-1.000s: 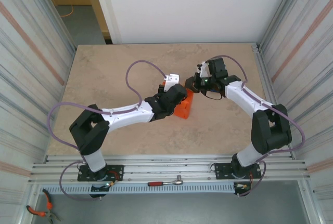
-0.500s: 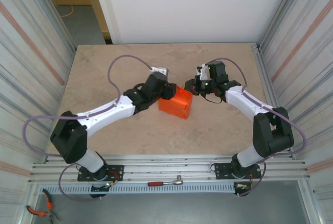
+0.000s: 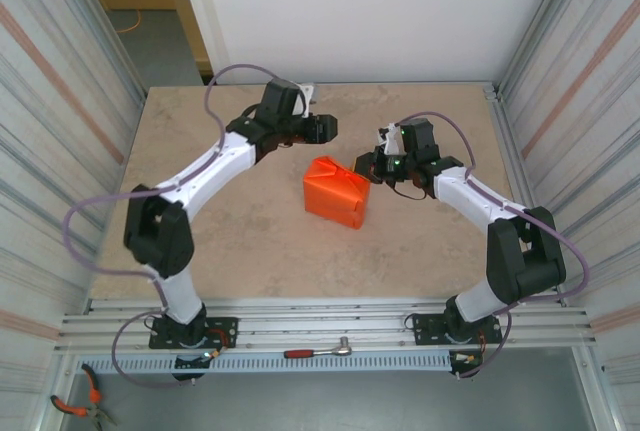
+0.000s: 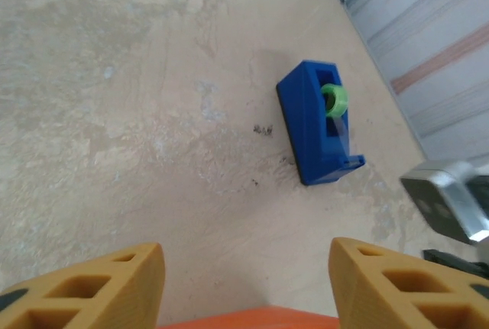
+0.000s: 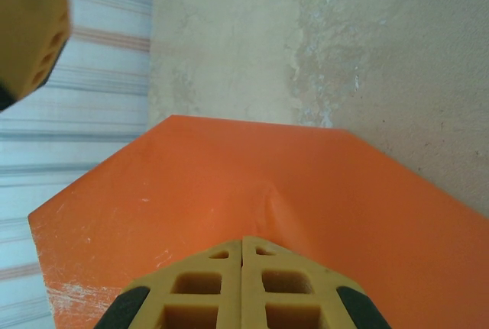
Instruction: Wrap the gift box in paper
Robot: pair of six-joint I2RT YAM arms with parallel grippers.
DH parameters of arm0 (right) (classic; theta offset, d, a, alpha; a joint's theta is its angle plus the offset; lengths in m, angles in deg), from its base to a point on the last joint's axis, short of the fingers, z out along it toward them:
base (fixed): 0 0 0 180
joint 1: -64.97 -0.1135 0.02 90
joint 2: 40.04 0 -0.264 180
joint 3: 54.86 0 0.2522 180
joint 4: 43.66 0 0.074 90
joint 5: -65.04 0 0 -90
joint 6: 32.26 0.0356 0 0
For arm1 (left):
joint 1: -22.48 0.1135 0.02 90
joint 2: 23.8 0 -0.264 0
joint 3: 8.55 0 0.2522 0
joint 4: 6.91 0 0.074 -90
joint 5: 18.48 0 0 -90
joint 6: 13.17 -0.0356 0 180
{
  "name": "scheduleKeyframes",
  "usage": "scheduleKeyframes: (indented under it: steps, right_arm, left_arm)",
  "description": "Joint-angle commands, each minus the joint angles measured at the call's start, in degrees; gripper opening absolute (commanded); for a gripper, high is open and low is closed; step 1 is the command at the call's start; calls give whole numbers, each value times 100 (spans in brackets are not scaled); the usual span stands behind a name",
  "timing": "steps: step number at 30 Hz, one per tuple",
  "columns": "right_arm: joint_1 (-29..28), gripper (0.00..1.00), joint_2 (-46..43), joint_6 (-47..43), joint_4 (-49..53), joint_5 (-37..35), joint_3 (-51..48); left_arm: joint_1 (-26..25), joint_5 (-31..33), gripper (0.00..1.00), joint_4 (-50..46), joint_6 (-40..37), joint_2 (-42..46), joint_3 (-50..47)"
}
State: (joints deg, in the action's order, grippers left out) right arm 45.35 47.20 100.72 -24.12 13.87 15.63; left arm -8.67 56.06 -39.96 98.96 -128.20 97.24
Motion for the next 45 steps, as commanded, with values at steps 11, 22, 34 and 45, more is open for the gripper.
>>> scheduleKeyframes:
  steps: [11,22,34,45]
  right_arm:
    - [-106,0,134,-157,881,-169,-423]
    - [-77,0,119,-185,907,-191,-430]
    - [-61,0,138,-178,906,-183,-393]
    - [-32,0,196,-188,905,-174,-350]
  left_arm:
    - [37,-1862,36,-2845,-2301,-1362,2022]
    - [-176,-1960,32,-4015,-3244,-1679,2437]
    - [-257,-1713,23,-4716,-3739,-1657,2585]
    - [-341,-1111,22,-4271,-3529,-1078,1971]
